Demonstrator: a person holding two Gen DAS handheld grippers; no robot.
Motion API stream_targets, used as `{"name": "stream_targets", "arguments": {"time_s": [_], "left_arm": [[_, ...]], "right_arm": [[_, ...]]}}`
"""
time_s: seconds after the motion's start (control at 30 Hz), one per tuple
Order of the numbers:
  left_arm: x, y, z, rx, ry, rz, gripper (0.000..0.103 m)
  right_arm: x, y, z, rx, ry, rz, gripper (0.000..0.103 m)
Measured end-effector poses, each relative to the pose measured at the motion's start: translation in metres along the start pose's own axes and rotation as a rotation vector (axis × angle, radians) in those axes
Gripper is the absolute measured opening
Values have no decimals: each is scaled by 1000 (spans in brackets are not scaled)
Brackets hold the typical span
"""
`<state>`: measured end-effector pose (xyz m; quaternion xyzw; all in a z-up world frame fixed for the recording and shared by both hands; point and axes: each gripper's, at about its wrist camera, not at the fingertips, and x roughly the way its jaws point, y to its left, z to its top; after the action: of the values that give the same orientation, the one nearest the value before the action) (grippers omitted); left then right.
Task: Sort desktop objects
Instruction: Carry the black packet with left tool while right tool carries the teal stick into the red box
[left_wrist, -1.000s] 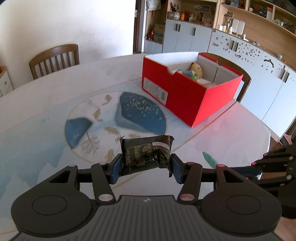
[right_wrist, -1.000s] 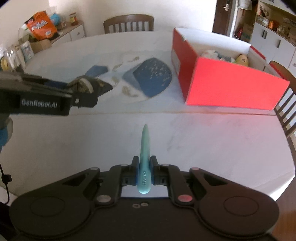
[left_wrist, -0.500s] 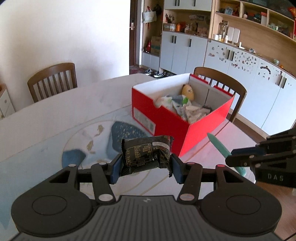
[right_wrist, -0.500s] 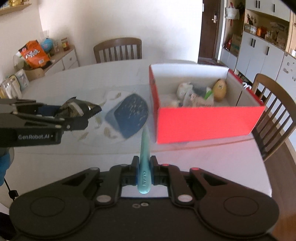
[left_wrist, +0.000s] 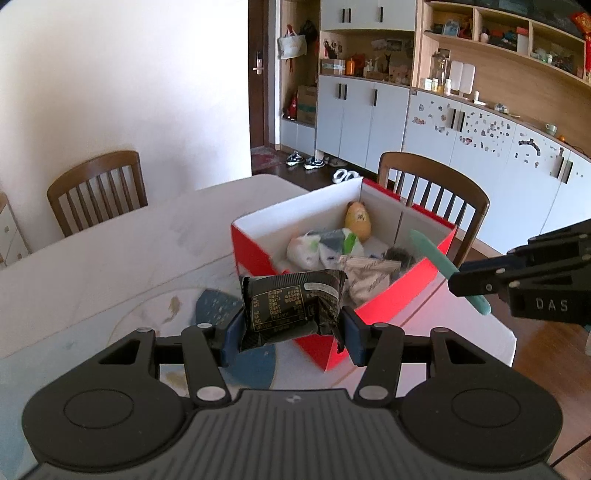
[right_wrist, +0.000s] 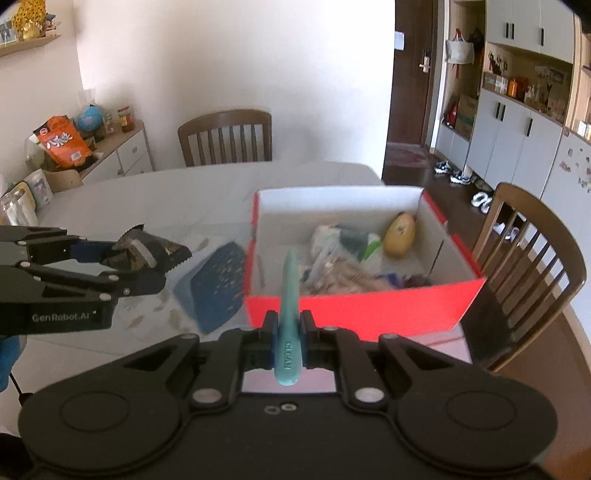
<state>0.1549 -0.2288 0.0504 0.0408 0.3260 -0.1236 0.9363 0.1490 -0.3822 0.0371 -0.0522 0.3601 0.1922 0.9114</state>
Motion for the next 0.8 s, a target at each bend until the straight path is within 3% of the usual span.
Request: {"name": "stream_targets", "arguments": {"time_s": [0.37,0.8], "left_arm": [[37,-33,43,2,10,5,54],[90,-46,76,17,90,-14,54]], "right_arm": [[9,-54,33,-6,-24,-12,11],[40,-101,59,-3,-30,6,11]]}}
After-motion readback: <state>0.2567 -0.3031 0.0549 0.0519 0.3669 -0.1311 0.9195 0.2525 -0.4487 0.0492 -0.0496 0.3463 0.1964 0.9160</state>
